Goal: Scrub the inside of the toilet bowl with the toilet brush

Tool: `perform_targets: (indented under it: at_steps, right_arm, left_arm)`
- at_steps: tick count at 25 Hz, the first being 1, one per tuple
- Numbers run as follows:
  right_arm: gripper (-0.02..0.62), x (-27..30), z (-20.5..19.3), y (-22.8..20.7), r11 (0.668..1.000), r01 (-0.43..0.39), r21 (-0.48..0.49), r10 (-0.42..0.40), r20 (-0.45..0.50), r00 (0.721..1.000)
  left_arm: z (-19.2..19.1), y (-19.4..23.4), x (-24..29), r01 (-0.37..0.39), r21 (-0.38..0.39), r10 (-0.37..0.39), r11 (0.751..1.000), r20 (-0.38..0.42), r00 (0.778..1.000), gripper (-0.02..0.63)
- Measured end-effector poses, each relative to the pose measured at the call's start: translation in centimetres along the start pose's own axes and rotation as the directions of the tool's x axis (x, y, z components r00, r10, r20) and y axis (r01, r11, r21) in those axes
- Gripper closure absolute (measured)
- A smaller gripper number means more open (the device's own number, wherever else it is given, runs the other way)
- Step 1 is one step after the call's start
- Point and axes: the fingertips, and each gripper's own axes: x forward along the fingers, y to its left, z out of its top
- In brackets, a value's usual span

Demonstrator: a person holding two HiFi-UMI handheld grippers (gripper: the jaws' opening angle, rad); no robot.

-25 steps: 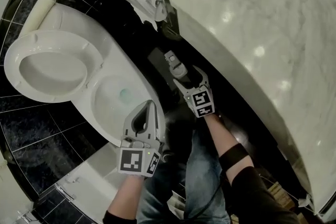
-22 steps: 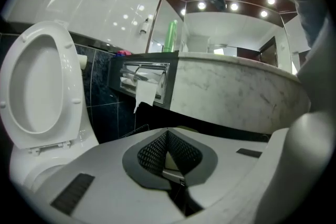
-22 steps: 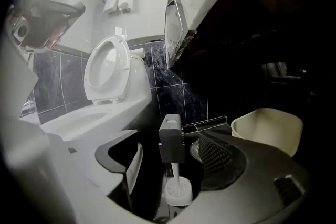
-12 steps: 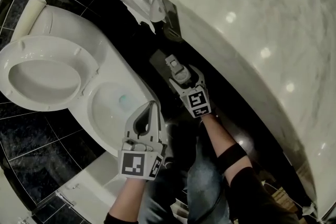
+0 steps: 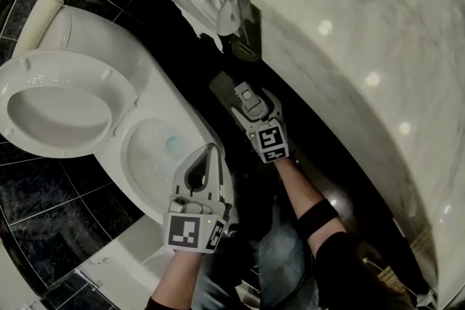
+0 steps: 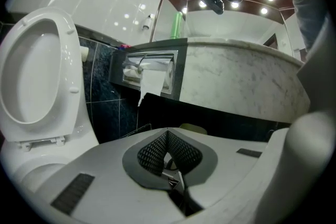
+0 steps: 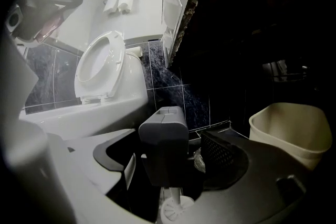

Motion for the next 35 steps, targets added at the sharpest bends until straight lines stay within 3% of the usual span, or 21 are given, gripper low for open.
perform_targets:
  at_steps: [13, 15, 17, 23, 35]
  right_arm:
    - [0.186, 3.6, -0.3, -0.2, 0.999, 0.022, -0.025, -0.023, -0.008, 1.000]
    - [0.245, 3.7, -0.5, -0.2, 0.999, 0.025, -0.038, -0.026, -0.012, 1.000]
    - [0.347, 3.8, -0.5, -0.4, 0.997, 0.045, -0.059, -0.046, -0.012, 0.999]
    - [0.347, 3.5, -0.4, -1.0, 0.994, 0.089, -0.057, -0.089, -0.005, 0.996]
    - [0.345, 2.7, 1.7, -0.7, 0.994, 0.089, -0.057, -0.087, 0.026, 0.996]
  left_arm:
    - [-0.3, 2.2, 0.9, -0.040, -0.019, 0.040, 0.999, 0.009, 0.999, 0.604]
    - [-0.5, 2.3, 1.0, -0.041, -0.022, 0.041, 0.999, 0.008, 0.999, 0.604]
    - [-0.7, 2.4, 1.0, -0.042, -0.023, 0.042, 0.999, 0.008, 0.999, 0.604]
    - [-1.3, 2.8, 1.0, -0.047, -0.025, 0.047, 0.999, 0.000, 0.999, 0.604]
    - [-1.3, 2.9, 0.5, -0.051, -0.030, 0.052, 0.998, 0.001, 0.999, 0.604]
